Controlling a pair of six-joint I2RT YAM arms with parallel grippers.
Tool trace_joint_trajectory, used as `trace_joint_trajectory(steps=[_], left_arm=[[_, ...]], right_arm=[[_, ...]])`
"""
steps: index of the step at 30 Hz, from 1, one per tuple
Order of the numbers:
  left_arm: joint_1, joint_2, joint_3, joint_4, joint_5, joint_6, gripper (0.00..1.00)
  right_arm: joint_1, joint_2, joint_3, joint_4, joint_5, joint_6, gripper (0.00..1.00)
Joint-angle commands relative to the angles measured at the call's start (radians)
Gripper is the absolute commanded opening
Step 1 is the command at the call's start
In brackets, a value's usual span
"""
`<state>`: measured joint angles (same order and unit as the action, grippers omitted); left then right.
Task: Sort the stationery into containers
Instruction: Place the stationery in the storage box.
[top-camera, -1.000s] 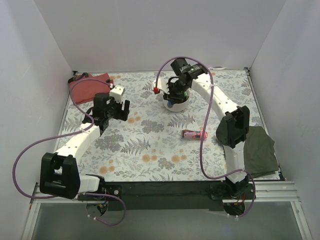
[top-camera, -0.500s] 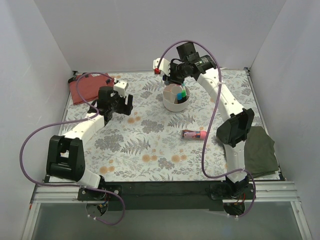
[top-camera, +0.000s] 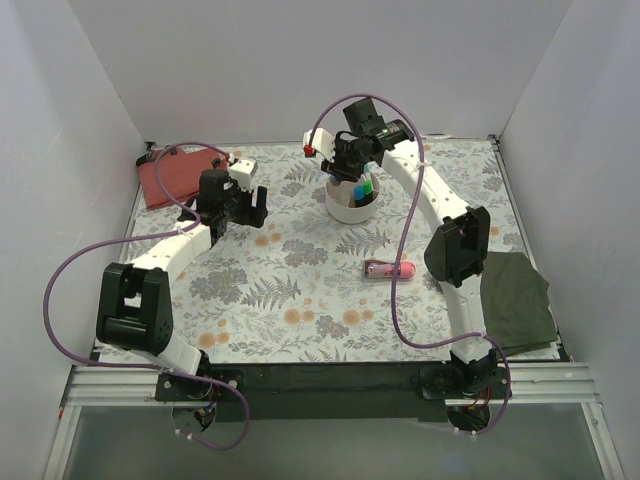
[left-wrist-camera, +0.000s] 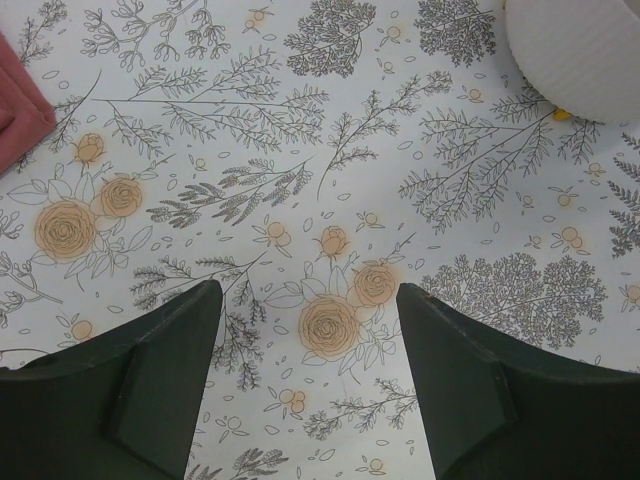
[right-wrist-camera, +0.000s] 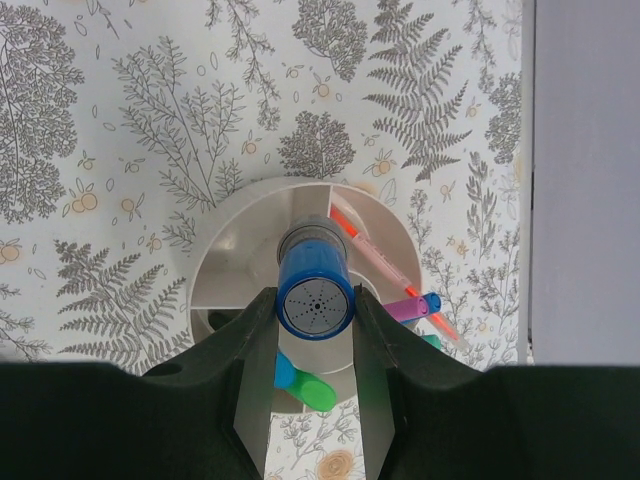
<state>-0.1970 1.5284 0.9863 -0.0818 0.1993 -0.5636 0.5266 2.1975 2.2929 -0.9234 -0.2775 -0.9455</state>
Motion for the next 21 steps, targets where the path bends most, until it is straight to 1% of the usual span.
trace_joint_trajectory(steps=[1,21], left_arm=[[0.007,0.001,0.009,0.016,0.002,-0.018,0.71],[0.002,-0.002,-0.003,0.020,-0.018,-0.007,0.71]], right_arm=[[0.004,-0.027,-0.009,0.006,0.012,-0.009,0.01],[0.016,0.011,-0.085,-0.041,0.004,-0.019,0.01]])
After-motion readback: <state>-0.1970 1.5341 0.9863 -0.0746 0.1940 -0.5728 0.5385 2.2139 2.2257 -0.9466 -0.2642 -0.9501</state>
